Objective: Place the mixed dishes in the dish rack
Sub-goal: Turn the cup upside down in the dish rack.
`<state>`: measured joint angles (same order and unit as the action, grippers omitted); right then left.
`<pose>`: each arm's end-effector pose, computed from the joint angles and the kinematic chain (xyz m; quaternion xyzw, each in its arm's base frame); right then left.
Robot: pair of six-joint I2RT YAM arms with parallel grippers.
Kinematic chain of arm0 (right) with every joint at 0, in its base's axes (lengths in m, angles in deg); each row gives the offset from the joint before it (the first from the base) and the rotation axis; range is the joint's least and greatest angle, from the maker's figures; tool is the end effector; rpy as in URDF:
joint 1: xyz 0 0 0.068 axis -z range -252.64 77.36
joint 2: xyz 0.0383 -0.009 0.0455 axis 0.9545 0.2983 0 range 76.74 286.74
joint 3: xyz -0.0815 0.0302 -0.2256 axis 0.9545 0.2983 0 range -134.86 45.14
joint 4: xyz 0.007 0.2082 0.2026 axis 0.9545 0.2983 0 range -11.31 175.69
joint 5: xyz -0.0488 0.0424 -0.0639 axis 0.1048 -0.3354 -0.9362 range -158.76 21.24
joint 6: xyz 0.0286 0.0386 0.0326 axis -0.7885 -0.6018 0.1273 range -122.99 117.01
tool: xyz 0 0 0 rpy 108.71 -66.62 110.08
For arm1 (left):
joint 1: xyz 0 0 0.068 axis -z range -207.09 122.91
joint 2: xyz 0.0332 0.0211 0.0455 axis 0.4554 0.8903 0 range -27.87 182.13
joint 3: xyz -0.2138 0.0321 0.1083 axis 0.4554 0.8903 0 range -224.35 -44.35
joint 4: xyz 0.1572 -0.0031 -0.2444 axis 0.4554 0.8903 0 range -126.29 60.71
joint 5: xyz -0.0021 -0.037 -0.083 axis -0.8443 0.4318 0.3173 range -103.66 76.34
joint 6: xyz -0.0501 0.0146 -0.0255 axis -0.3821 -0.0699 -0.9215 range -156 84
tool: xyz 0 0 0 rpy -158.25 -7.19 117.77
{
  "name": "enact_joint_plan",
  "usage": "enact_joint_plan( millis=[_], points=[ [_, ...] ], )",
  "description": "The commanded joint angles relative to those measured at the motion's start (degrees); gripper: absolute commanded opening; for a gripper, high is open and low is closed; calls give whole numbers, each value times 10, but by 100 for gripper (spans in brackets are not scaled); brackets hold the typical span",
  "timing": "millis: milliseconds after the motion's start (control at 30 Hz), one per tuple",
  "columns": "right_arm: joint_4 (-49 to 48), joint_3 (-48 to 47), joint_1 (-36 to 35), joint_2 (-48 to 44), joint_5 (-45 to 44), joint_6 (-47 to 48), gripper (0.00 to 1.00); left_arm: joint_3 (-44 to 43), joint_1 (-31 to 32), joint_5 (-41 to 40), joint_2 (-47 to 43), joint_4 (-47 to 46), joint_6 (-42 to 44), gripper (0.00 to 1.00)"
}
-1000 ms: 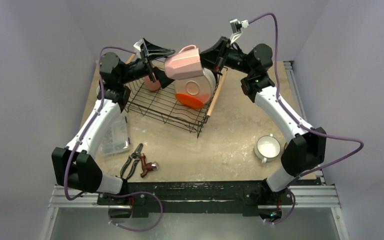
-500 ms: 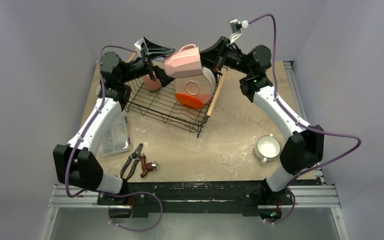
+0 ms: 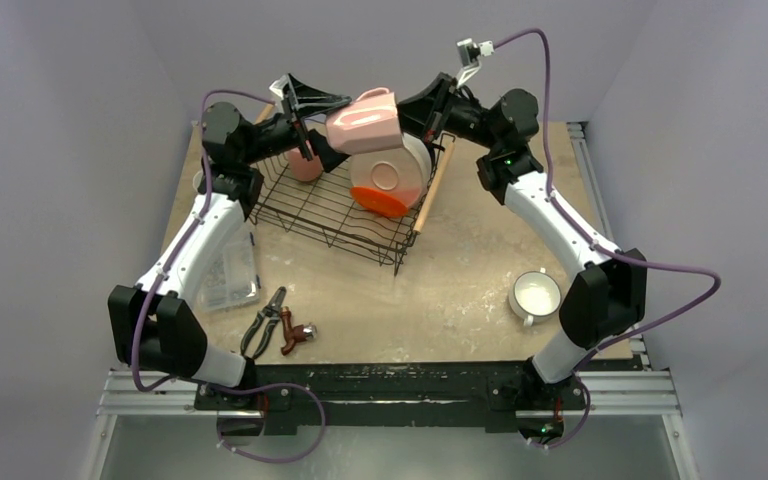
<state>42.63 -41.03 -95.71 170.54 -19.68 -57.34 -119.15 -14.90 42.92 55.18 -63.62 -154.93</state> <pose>0.3610 0.1879 0.4158 -0.2180 0.5445 0.6546 0.4769 0.3495 -0.1110 0.3951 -0.1796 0.6146 -0.7667 0.0464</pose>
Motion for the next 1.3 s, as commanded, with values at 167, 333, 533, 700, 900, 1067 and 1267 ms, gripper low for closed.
enact_joint_plan(
  millis=[167, 333, 533, 700, 900, 1067, 1267],
  points=[
    [53, -40, -24, 5, -39, 68, 0, -44, 17, -9, -10, -11, 9, 81],
    [64, -42, -30, 8, -41, 77, 0, -44, 17, -13, -10, -26, 4, 80],
    [65, -36, -31, 10, -56, 72, 0, -49, 17, -23, -8, -68, -12, 87],
    [73, -38, -31, 11, -64, 72, 0, -62, 17, -25, -5, -82, -12, 90],
    [61, -28, -34, 8, -51, 68, 0, -35, 17, -39, -8, -108, -32, 71],
    [122, -35, -40, -7, -45, 125, 9, -19, 15, -53, -18, -110, -27, 4],
    [260, -41, -34, -44, -101, 186, 79, 22, -8, -71, -60, -60, 18, 0]
  ],
)
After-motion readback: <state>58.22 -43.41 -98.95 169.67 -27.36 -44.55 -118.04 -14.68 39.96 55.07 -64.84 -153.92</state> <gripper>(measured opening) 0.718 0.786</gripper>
